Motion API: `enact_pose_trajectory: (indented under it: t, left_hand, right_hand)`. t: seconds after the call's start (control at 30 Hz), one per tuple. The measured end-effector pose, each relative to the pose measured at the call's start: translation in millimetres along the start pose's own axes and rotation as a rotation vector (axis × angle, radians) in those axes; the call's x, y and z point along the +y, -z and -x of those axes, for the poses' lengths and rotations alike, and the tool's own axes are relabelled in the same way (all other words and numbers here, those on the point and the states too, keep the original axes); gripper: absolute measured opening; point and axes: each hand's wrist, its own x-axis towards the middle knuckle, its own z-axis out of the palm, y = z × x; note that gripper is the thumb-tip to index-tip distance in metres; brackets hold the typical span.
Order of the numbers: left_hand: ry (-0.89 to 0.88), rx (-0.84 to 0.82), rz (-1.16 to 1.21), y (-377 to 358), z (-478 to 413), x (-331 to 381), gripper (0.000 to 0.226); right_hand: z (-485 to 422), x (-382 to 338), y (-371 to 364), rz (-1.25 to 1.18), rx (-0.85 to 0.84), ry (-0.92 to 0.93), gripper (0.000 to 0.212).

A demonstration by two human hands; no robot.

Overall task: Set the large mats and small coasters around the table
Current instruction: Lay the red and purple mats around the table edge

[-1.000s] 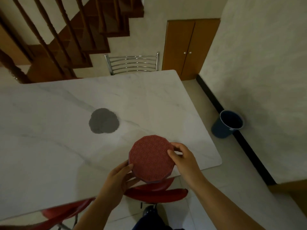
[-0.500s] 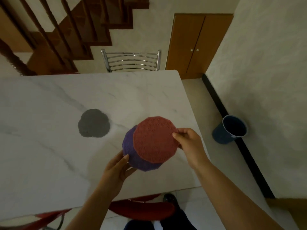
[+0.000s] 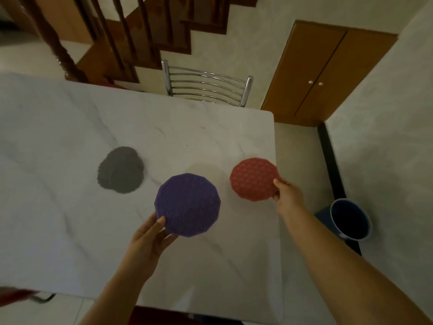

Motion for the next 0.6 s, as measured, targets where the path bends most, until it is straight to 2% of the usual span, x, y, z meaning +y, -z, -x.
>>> enact_pose_trajectory:
  t: [0.1,0.17,0.27,0.33,0.43,0.53,0.6]
  left_hand:
    - [0.003,0.032,0.019,0,2,-8,0.028]
    - [0.009,0.055,0.034,1,4,-12,0.029]
    - [0.008,0.071,0.042,1,7,-14,0.03]
    - [0.001,0.072,0.053,2,9,-15,0.031]
    - [-0.004,0.076,0.059,2,10,-15,0.033]
    - [-0.004,0.068,0.055,0,9,-13,0.033]
    - [-0.008,0.047,0.045,0,8,-12,0.033]
  right_hand:
    - [-26,6,-14,0.008,0.048,-0.02,0.022]
    - [-41,11,-18,0.114,0.1,0.011,0.026]
    - [-53,13,-17,0.529,0.171,0.119,0.029]
    - [-55,12,-13,0.799,0.157,0.18,0.028]
    - [-50,9,-11,1.012,0.151,0.194,0.033]
    - [-27,6,-20,1.032,0.149,0.307,0.043]
    - [3,8,-33,0.879,-0.048,0.414,0.037]
